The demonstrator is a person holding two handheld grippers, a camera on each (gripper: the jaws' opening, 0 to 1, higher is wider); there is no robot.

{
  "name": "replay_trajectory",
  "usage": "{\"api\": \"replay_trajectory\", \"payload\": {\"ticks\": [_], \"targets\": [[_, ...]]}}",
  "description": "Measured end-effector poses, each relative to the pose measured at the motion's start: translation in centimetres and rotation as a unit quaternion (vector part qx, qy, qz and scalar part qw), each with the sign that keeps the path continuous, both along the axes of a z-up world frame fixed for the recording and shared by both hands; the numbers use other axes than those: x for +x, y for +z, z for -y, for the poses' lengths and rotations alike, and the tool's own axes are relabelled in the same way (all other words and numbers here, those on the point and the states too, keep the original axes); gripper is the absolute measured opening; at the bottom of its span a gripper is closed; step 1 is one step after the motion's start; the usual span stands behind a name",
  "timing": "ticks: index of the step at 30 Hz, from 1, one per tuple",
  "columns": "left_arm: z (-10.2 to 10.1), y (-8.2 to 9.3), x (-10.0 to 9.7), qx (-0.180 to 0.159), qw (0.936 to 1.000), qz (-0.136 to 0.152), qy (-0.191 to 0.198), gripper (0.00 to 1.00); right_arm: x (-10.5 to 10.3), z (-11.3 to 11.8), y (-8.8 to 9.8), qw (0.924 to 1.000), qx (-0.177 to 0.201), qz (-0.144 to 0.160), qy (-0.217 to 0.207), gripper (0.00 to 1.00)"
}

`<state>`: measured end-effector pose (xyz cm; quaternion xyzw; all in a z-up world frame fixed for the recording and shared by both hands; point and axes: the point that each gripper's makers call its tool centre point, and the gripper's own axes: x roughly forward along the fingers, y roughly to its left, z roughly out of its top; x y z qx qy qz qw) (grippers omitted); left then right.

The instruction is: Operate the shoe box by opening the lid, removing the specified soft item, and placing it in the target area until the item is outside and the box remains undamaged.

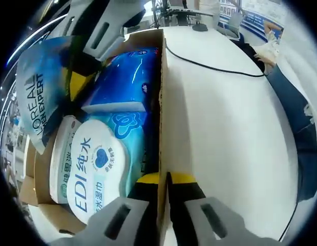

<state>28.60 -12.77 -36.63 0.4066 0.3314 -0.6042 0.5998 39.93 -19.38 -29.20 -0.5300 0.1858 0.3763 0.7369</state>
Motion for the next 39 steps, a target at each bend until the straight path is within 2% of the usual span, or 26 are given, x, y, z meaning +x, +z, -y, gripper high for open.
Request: {"api": "replay_trajectory", "payload": {"ticks": [13, 25, 28, 30, 39], "targets": [[0.1, 0.0, 0.0, 0.0, 1.0, 0.0, 0.0, 0.01, -0.2, 0.2, 0.3, 1.0, 0.002, 0.0, 0.004, 0.02], [0.0, 0.1, 0.0, 0.0, 1.0, -0.002, 0.001, 0.01, -0.6, 0.1, 2.0, 0.9999, 0.008, 0.013, 0.007, 0.02], [0.0, 0.1, -0.1, -0.001, 1.0, -0.001, 0.002, 0.01, -1.0, 0.1, 3.1, 0.9996, 0.004, 0.023, 0.018, 0.02], [0.0, 0.1, -0.1, -0.001, 1.0, -0.001, 0.002, 0.01, -1.0, 0.4, 4.5, 0.9994, 0.016, 0.029, 0.011, 0.02], [-0.1, 0.1, -0.1, -0.001, 1.0, -0.003, 0.002, 0.01, -1.0, 1.3, 6.4, 0.9988, 0.022, 0.044, 0.002, 0.02]]}}
